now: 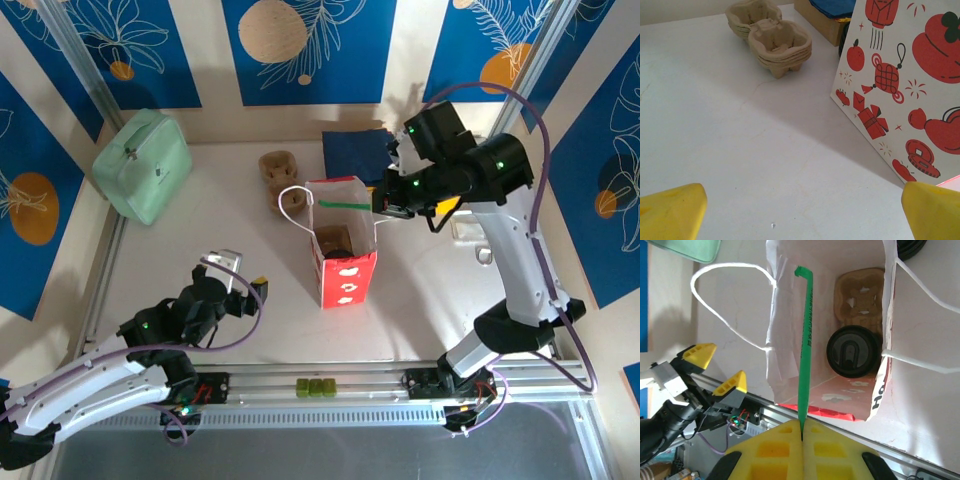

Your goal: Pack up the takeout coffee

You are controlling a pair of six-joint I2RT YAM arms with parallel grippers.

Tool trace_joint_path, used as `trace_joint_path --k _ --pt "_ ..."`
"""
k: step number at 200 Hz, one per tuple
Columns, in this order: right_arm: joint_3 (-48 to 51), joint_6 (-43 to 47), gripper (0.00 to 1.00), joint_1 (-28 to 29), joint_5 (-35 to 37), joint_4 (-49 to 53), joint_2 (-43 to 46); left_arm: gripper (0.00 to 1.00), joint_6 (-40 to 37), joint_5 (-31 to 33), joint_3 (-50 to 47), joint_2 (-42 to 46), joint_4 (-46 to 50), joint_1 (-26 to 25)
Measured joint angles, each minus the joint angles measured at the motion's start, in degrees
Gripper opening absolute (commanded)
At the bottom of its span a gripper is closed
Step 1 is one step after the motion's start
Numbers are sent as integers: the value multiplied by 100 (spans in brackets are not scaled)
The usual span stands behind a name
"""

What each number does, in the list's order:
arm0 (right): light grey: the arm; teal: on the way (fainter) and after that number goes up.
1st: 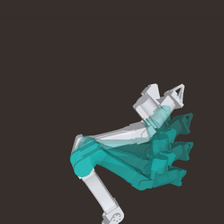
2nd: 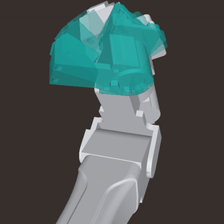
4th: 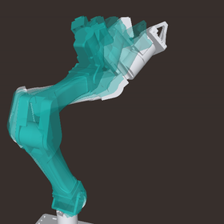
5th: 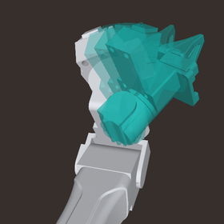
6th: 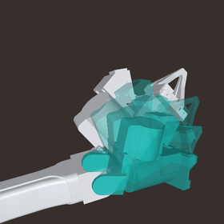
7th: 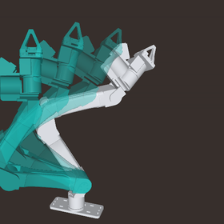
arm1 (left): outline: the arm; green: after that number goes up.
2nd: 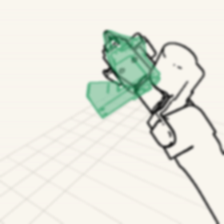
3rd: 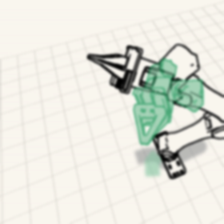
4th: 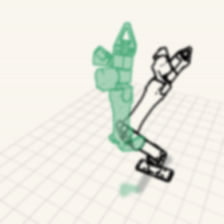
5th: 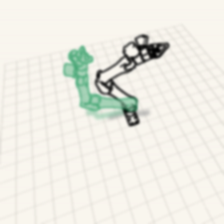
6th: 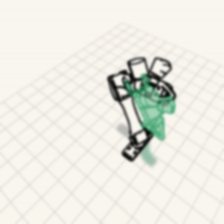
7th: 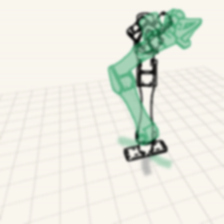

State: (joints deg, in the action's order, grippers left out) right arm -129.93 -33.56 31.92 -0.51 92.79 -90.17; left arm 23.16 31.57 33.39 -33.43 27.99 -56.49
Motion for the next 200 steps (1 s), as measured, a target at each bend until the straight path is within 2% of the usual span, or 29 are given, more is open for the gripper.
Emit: trace_joint_path --k 40,73,98,115,140,200 --pt "-31 -144 0 280 315 -2 -448 99 61 0 0 0 0 0" --pt "-448 -275 0 566 551 -2 -1152 99 81 0 0 0 0 0" --pt "-721 -358 8 697 673 2 -1530 99 105 0 0 0 0 0" --pt "-933 -435 21 782 699 2 -1700 100 129 0 0 0 4 0" --pt "-1231 -437 31 894 745 -2 -1814 99 192 0 0 2 24 0" --pt "-1279 -396 37 901 697 -37 -1587 99 210 2 0 153 125 0"
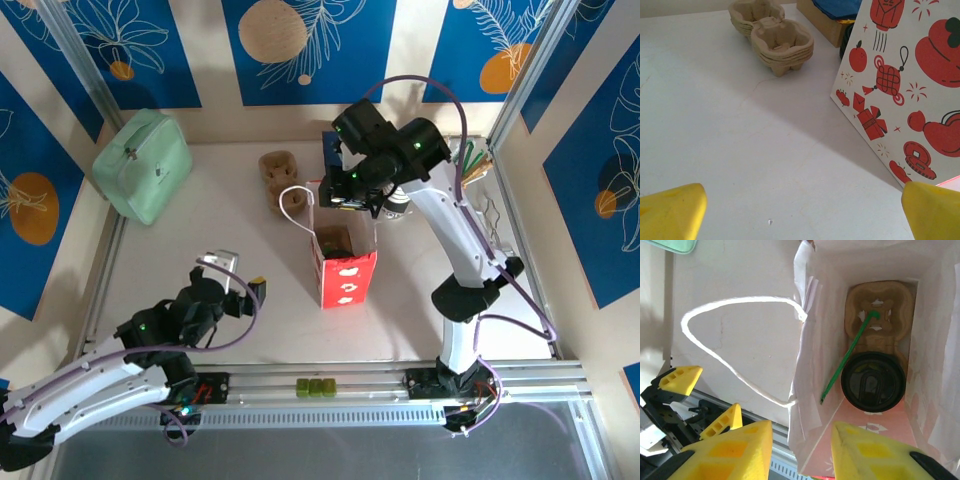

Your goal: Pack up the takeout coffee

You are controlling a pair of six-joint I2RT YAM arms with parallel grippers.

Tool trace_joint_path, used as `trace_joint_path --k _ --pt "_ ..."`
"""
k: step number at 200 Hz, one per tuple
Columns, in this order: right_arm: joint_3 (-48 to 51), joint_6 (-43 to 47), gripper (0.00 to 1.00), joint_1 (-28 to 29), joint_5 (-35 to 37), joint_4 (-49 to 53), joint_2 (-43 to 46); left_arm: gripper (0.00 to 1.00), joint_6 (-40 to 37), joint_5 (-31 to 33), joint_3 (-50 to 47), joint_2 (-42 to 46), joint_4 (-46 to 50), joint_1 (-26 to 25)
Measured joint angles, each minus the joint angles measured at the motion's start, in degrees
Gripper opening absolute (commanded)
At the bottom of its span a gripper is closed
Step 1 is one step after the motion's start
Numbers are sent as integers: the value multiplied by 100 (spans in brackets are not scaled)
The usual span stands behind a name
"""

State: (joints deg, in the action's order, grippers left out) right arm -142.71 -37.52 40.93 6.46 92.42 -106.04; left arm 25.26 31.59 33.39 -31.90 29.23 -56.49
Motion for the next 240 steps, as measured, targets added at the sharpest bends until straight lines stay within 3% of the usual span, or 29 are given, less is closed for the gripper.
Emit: trace_joint_path --k 33,74,120,178,240 --pt "243 90 37 -181 -37 -170 525 99 2 -2 0 92 26 0" --pt "691 280 44 -472 278 -581 1228 99 2 -168 151 52 48 0" --pt "1674 616 52 -1239 573 -1434 1851 99 -9 -492 763 -243 39 0" --pt "1711 1047 58 -2000 807 -2094 1464 99 -26 -675 1392 -734 39 0" --pt "1274 1362 62 -2146 1132 -2404 164 99 -116 -671 1504 -903 20 0"
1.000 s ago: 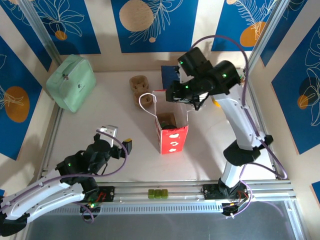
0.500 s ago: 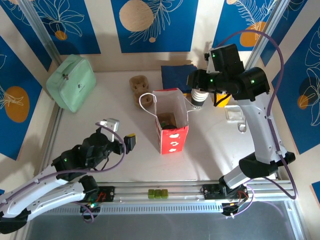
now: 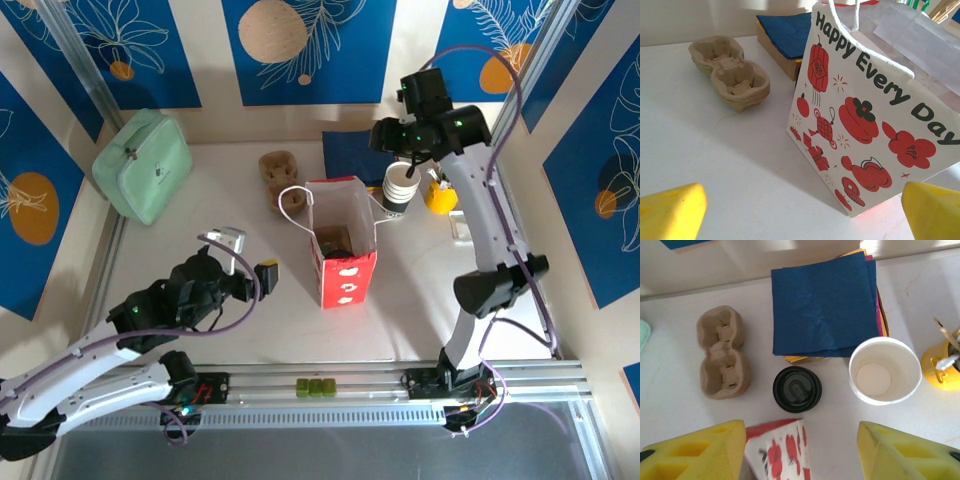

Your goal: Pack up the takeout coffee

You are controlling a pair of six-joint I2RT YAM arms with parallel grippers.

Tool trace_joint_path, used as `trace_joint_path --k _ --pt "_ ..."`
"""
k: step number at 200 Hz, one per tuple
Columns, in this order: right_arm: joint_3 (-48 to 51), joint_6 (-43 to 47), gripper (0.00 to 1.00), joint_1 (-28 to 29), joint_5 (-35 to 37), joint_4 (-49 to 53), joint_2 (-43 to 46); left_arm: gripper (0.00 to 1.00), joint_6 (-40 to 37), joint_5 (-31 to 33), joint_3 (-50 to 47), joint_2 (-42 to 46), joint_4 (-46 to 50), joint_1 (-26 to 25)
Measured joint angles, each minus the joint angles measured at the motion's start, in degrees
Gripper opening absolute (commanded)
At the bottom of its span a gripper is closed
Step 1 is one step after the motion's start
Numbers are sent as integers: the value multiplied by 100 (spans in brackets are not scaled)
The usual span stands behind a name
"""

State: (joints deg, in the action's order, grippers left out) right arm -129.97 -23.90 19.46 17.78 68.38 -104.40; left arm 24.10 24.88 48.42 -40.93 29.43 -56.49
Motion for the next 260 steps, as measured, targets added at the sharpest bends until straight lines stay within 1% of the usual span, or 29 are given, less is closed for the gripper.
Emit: trace_joint_path --k 32,68,84,100,116,128,157,167,188,212,229,250,260 --pt "-393 181 63 -61 52 -63 -704 99 -55 -66 363 -376 -11 11" --pt "-723 304 63 -164 48 -66 -1217 99 39 -496 1182 -1023 -13 11" --pt "-728 337 63 -199 42 -70 -1287 100 286 -660 1650 -1412 22 11" --pt "-728 358 63 -212 26 -70 -1305 98 640 -754 2133 -1834 173 11" --pt "-728 358 63 -236 17 -74 -1305 94 1073 -789 2710 -2323 577 11" --pt "-728 358 63 -236 2 -72 -1305 94 1370 -791 3115 -2675 901 11" --pt "-728 358 64 -264 -4 -70 -1305 90 1976 -791 3694 -3314 1598 11" --pt "-728 358 64 -271 -20 -70 -1305 85 2127 -793 3816 -3477 1792 11" --pt "-728 356 64 -299 -39 -70 -1305 83 2361 -796 4068 -3816 2129 17" --pt "-726 354 64 -361 -111 -70 -1305 67 2542 -839 4234 -4146 2299 35" --pt "-715 354 64 -387 -155 -66 -1305 56 2511 -927 4310 -4354 2389 59" --pt "-715 354 64 -400 -177 -66 -1305 48 2441 -1014 4428 -4564 2422 59" --pt "-715 354 64 -409 -192 -66 -1305 46 2413 -1045 4446 -4623 2422 61"
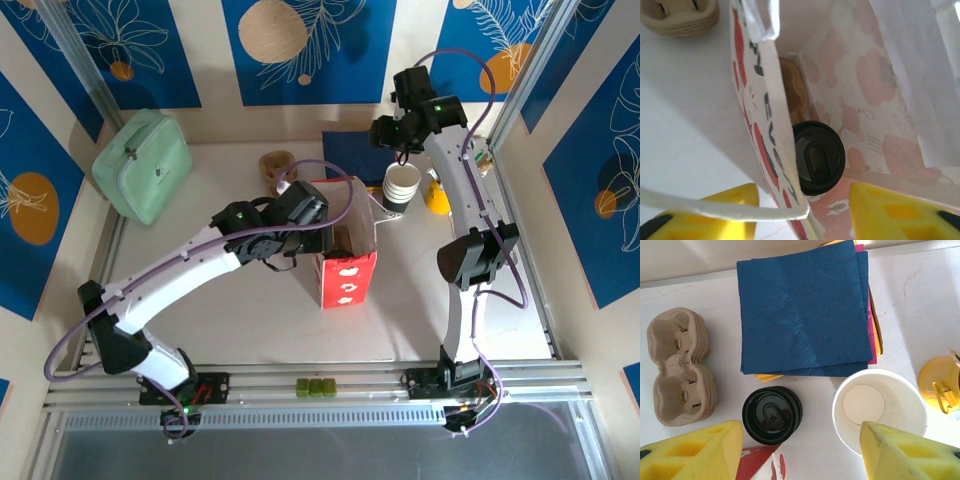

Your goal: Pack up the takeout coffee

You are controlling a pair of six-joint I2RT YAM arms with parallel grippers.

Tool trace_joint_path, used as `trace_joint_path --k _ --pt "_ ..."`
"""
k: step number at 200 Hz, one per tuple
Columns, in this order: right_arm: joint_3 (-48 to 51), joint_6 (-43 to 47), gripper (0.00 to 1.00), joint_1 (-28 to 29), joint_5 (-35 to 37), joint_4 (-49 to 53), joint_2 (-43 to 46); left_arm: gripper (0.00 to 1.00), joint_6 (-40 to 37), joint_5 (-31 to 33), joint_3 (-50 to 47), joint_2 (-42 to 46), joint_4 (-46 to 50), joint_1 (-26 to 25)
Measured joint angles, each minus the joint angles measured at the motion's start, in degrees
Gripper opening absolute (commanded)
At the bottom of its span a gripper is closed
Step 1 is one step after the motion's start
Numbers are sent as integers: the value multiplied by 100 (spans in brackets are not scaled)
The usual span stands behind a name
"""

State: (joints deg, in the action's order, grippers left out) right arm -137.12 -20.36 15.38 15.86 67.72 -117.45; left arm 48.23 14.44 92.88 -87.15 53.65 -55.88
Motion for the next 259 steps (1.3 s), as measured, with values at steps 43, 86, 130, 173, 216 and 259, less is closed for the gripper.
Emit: trace_joint_path --k 43,86,130,173,216,259 --pt "7 -2 63 -9 -81 0 2 29 -177 -55 50 -116 46 26" --pt "74 -4 63 -9 -136 4 2 11 -221 105 50 -109 39 37" --pt "140 -24 63 4 -197 -17 4 4 -271 251 48 -48 46 120" --pt "192 -66 63 118 -236 -127 11 4 -328 273 22 203 103 289" --pt "-59 -63 63 337 -234 -138 -232 5 -328 267 -295 590 138 525" --pt "-315 -63 62 501 -168 -131 -697 7 -323 79 -793 1014 122 857"
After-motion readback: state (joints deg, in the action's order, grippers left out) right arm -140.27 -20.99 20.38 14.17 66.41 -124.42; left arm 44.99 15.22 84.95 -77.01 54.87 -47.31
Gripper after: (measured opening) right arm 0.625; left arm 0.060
